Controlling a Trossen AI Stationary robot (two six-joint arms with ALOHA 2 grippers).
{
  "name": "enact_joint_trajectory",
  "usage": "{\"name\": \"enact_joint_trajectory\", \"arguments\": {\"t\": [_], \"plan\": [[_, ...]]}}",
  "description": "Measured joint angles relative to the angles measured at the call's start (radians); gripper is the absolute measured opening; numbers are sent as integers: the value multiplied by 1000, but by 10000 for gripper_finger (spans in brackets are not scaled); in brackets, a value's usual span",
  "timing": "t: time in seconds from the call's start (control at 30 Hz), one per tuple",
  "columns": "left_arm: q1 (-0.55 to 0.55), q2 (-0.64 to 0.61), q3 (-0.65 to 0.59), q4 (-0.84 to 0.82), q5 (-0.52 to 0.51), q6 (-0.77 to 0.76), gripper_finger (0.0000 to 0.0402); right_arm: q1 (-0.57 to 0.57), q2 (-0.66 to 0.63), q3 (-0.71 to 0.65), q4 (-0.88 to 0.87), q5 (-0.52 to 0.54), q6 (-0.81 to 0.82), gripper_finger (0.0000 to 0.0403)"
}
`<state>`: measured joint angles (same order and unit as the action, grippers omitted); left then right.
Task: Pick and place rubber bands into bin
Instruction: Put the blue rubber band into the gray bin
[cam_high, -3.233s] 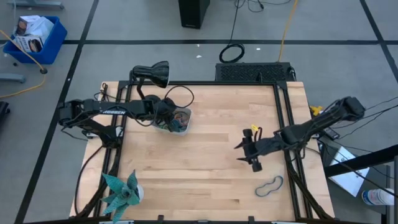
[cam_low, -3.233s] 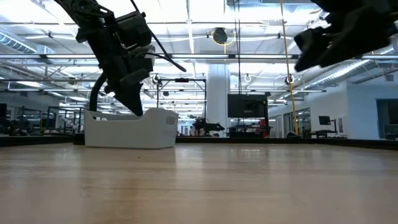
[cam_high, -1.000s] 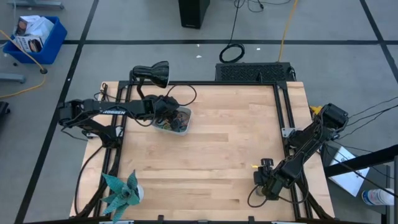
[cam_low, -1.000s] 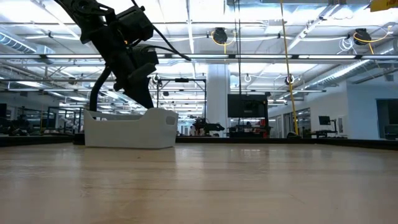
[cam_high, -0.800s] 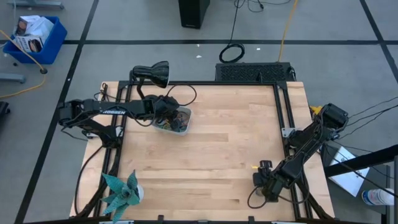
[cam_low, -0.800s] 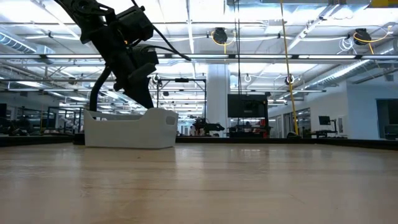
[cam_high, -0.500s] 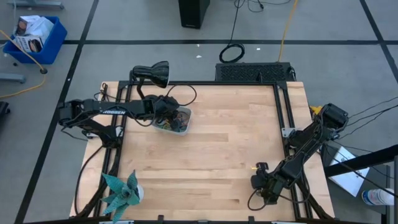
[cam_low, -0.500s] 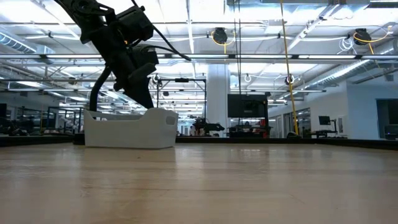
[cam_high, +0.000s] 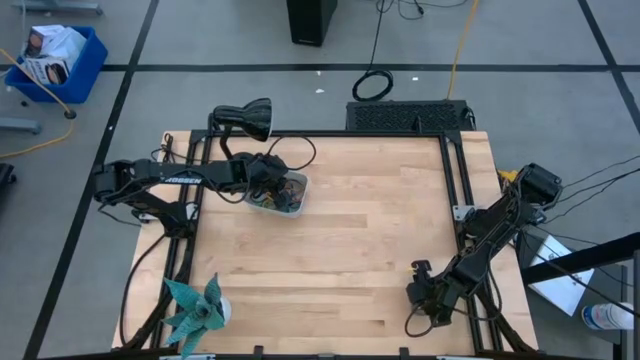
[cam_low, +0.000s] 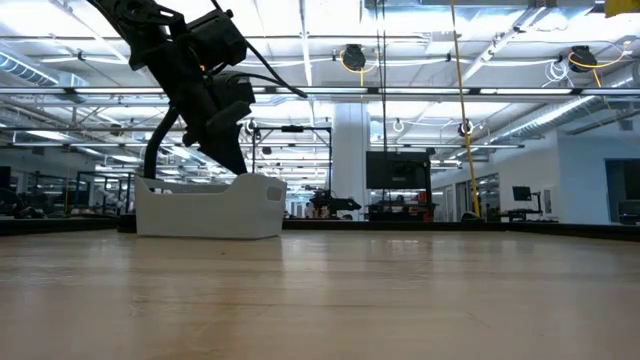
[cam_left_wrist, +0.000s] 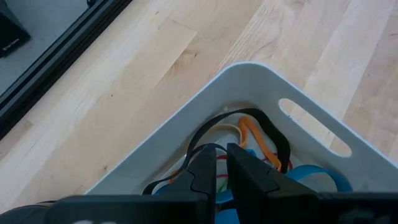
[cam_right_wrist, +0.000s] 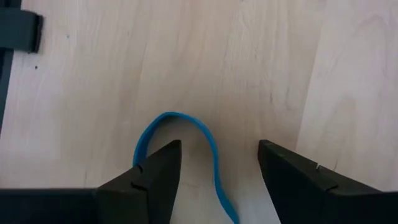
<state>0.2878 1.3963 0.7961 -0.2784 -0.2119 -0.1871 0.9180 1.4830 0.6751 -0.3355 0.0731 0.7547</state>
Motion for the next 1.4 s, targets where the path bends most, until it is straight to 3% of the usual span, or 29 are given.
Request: {"name": "enact_joint_trajectory", "arguments": {"t": [0.23, 0.5, 0.73, 0.87, 1.0, 1.17, 1.23, 1.4], "plan": [[0, 0, 0, 0, 0, 0, 47, 0, 2, -23, 3, -4, -85, 175], [0, 0, 0, 0, 0, 0, 47, -1, 4, -25, -13, -3, -197, 90], [0, 0, 0, 0, 0, 0, 47, -4, 5, -25, -8, -21, -144, 10], [0, 0, 0, 0, 0, 0, 47, -24, 1, -25, 5, 12, -66, 5], [-1, 0, 0, 10, 0, -2, 47, -63, -35, -28, 1, 26, -86, 3], [-2, 0, 0, 25, 0, -1, 47, -155, -135, -31, -12, 136, -159, 1], [-2, 0, 0, 31, 0, -1, 47, -202, -191, -30, -18, 134, -200, 1], [-2, 0, 0, 50, 1, 0, 47, -317, -331, -29, 22, 186, -421, 1]]}}
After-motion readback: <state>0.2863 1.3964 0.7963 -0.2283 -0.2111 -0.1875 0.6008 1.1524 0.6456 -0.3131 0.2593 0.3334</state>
